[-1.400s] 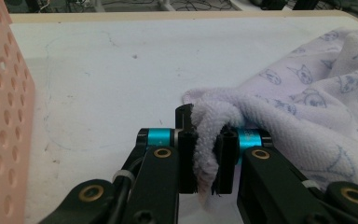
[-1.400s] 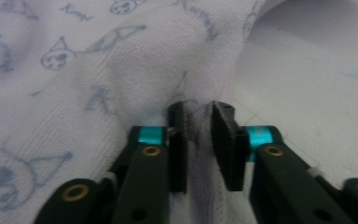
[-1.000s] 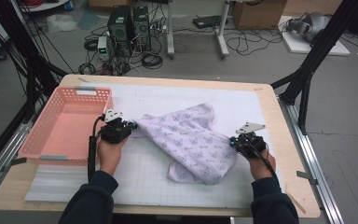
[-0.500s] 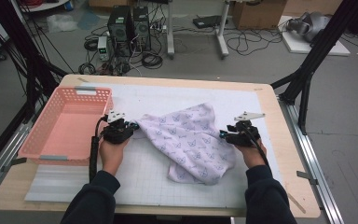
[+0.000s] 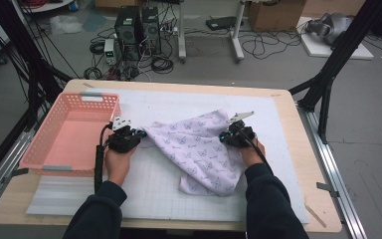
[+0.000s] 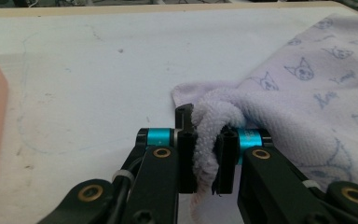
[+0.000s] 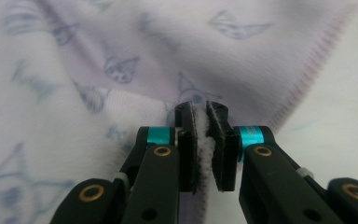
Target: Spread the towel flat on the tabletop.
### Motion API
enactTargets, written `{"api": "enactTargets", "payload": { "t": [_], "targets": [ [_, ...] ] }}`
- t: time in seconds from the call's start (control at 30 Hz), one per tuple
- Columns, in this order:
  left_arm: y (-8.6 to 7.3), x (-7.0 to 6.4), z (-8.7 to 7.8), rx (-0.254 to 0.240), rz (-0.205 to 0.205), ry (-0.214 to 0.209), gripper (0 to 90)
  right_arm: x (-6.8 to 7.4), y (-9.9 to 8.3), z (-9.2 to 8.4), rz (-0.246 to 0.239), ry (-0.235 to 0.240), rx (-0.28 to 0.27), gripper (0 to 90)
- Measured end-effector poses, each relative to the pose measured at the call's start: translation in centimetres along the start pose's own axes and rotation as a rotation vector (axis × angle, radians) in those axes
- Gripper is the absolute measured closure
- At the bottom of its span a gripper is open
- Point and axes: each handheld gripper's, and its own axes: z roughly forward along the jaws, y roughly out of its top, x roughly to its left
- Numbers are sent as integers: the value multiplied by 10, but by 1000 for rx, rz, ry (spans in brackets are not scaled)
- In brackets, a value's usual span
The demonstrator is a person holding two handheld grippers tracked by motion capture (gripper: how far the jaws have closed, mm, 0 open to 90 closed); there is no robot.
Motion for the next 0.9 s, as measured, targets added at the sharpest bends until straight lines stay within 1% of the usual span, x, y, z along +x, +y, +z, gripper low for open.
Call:
{"api": "enactTargets", "payload": {
  "t": [0.07,0.13,0.17,0.23,0.27,0.33,0.37,0.4,0.43,0.47,0.5,0.53,0.57,0.63,0.7,0.77,0.8,0.87,0.9],
  "targets": [
    [0,-3,3,-6,-6,-14,827,-9,-1,-3,43,-50,-40,829],
    [-1,-8,7,-13,-11,-31,809,-19,-2,-7,79,-117,-79,828],
    [-1,-11,9,-13,-15,-34,788,-23,-2,-8,87,-155,-89,828],
    [-2,-15,15,-7,-31,-52,693,-31,-3,-12,106,-238,-100,828],
    [-2,-18,17,3,-33,-54,640,-36,-5,-13,121,-281,-104,828],
    [-3,-22,19,4,-36,-68,575,-45,-10,-17,176,-372,-99,828],
    [-3,-23,18,5,-24,-76,552,-50,-13,-19,203,-408,-90,826],
    [-3,-24,18,5,-13,-82,535,-54,-16,-21,230,-420,-81,824],
    [-3,-25,17,7,-6,-88,517,-57,-19,-22,249,-426,-80,815],
    [-2,-25,16,10,-5,-100,494,-58,-21,-24,262,-416,-87,797],
    [-2,-25,14,8,-4,-114,479,-58,-22,-25,269,-409,-101,758],
    [-1,-25,12,10,5,-119,473,-57,-23,-28,265,-402,-112,710],
    [-1,-26,10,9,11,-130,465,-55,-23,-30,271,-390,-126,694],
    [0,-29,5,5,28,-155,463,-50,-23,-38,259,-374,-161,655],
    [0,-33,2,4,43,-179,464,-45,-24,-45,243,-356,-181,634],
    [-3,-41,2,28,67,-220,464,-39,-26,-56,217,-335,-207,622],
    [-5,-46,3,49,79,-241,465,-36,-26,-61,218,-322,-220,618],
    [-8,-56,7,90,110,-274,463,-32,-27,-71,209,-300,-226,604],
    [-9,-62,10,107,131,-292,463,-28,-26,-76,202,-292,-238,603]
  ]
}}
